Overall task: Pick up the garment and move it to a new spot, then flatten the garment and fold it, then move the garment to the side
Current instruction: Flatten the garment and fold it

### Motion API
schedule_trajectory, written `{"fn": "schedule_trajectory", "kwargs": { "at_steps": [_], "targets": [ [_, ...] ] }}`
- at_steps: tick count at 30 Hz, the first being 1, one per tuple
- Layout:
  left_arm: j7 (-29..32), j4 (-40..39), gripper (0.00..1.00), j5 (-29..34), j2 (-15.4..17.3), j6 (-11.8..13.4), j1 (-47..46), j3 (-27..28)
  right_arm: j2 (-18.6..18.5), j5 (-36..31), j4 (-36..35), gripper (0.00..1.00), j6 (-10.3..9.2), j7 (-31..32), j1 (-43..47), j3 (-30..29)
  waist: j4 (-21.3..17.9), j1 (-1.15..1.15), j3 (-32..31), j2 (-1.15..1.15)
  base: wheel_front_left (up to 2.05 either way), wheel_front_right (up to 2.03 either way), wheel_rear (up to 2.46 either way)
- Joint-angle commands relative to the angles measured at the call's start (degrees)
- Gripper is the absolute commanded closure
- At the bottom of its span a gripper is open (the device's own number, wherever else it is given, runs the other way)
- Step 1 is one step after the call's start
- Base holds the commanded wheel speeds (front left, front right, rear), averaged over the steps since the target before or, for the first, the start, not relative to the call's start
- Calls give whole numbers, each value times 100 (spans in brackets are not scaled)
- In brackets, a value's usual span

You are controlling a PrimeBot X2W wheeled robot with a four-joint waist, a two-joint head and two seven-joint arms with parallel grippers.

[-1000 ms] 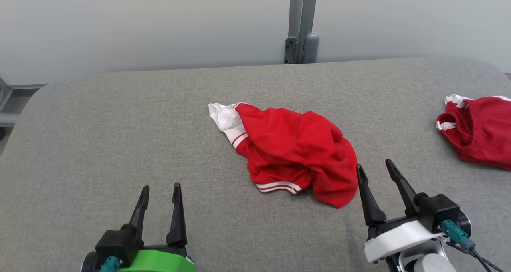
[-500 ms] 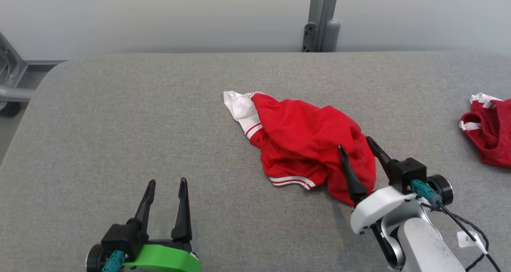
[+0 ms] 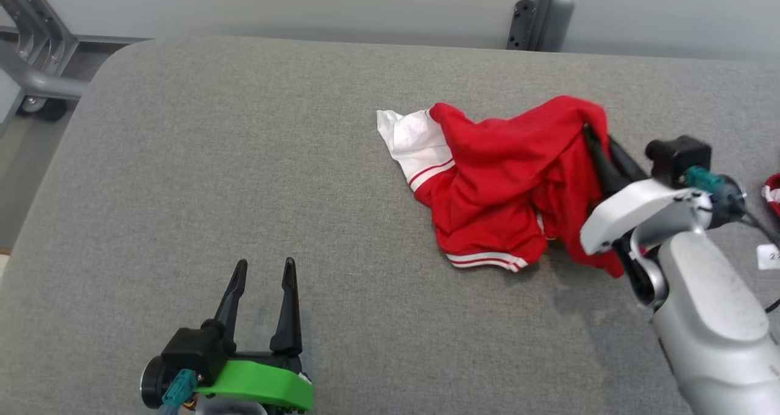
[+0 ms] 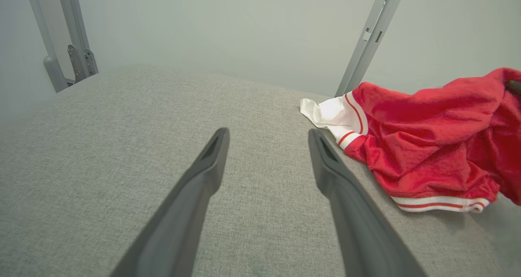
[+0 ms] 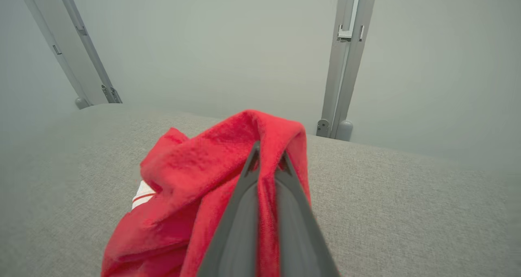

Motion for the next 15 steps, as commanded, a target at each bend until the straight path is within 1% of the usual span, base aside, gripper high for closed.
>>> {"fn": "schedule_trajectory", "kwargs": {
  "at_steps": [1,4,7,11,15],
  "targets": [
    [-3,-11,0,-73,-8,12,-104,-38,-100,78,145,100,-7,75,-156,-109,119,0,112,0,0,0,0],
    [-3,6,0,-80,-8,16,-175,-161,-337,197,558,100,-8,143,-485,-391,244,0,205,0,0,0,0],
    [-4,24,0,-104,-8,43,-209,-238,-592,139,1014,100,-7,60,-704,-636,350,0,285,0,0,0,0],
    [-3,31,0,-88,-7,63,-245,-249,-780,105,1571,100,-7,-126,-914,-902,398,0,370,0,0,0,0],
    [-3,53,0,-43,-8,66,-236,-245,-906,78,2052,100,-8,-387,-1027,-1152,341,0,379,0,0,0,0]
  ]
}}
